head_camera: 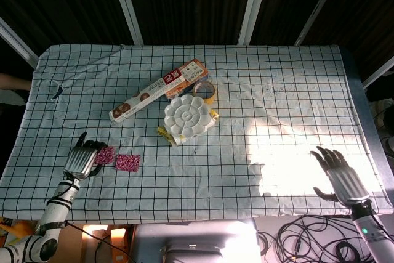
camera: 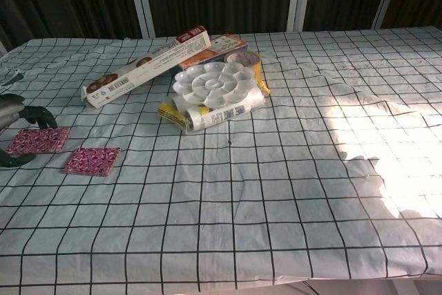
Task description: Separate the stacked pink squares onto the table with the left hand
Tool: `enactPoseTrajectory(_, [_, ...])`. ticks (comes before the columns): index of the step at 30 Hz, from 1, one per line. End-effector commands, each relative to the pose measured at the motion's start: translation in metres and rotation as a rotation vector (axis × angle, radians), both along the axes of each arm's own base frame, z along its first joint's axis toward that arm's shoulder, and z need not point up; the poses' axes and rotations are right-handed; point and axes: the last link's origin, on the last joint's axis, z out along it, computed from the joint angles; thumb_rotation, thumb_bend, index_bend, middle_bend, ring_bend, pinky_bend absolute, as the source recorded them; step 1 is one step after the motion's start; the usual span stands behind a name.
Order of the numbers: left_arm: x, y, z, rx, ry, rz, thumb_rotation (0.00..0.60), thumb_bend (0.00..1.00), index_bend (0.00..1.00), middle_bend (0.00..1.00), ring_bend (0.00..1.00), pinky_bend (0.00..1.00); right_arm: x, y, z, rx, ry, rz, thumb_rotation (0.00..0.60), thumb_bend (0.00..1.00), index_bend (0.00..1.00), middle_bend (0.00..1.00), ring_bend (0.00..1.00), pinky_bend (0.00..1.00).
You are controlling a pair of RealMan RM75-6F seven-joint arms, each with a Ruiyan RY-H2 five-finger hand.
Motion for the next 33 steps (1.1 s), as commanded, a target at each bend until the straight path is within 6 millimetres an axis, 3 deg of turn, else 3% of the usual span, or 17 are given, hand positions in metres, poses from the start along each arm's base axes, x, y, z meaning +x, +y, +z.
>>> enactPoseTrajectory(1, [-0.020, 0.002, 0.000, -0.012, 0.005, 0.066, 0.600, 0.37, 0.55, 0.57, 0.20, 0.00, 0.000, 0.000, -0.001, 0.004, 0.001, 0.000, 0.600, 0.19, 0.00, 0.00, 0.00, 0.00])
enactPoseTrajectory(4, [-0.026, 0.003, -0.001, -0.024, 0.011, 0.081, 0.600, 0.37, 0.41, 0.43, 0.15, 0.00, 0.000, -0.001, -0.002, 0.008, 0.002, -0.002, 0.600, 0.19, 0.00, 0.00, 0.00, 0.00])
enactPoseTrajectory(8, [-0.026, 0.001, -0.001, -0.045, 0.003, 0.088, 0.600, 0.35, 0.11, 0.16, 0.03, 0.00, 0.001, -0.001, -0.003, 0.009, 0.002, -0.002, 0.600, 0.19, 0.00, 0.00, 0.00, 0.00])
enactPoseTrajectory(11, [-0.023, -0.002, 0.002, -0.051, -0.016, 0.081, 0.600, 0.33, 0.01, 0.08, 0.00, 0.00, 0.001, -0.002, -0.003, 0.009, 0.002, -0.002, 0.600, 0.19, 0.00, 0.00, 0.00, 0.00])
enactPoseTrajectory(17, [-0.011, -0.009, 0.007, -0.052, -0.015, 0.042, 0.600, 0.32, 0.00, 0.04, 0.00, 0.00, 0.001, -0.001, -0.002, 0.007, 0.000, -0.001, 0.600, 0.19, 0.00, 0.00, 0.00, 0.00])
enactPoseTrajectory(21, [0.008, -0.015, 0.006, -0.064, -0.071, -0.011, 0.600, 0.32, 0.02, 0.12, 0.00, 0.00, 0.000, 0.000, -0.001, 0.004, 0.000, -0.001, 0.600, 0.19, 0.00, 0.00, 0.00, 0.00])
enactPoseTrajectory(24, [0.022, -0.013, -0.002, -0.072, -0.103, -0.061, 0.600, 0.32, 0.06, 0.17, 0.00, 0.00, 0.001, -0.001, -0.002, 0.007, 0.001, 0.001, 0.600, 0.19, 0.00, 0.00, 0.00, 0.00])
enactPoseTrajectory(33, [0.048, -0.012, -0.032, -0.134, -0.064, -0.117, 0.600, 0.31, 0.06, 0.17, 0.00, 0.00, 0.000, -0.001, -0.003, 0.019, 0.005, -0.006, 0.600, 0.19, 0.00, 0.00, 0.00, 0.00])
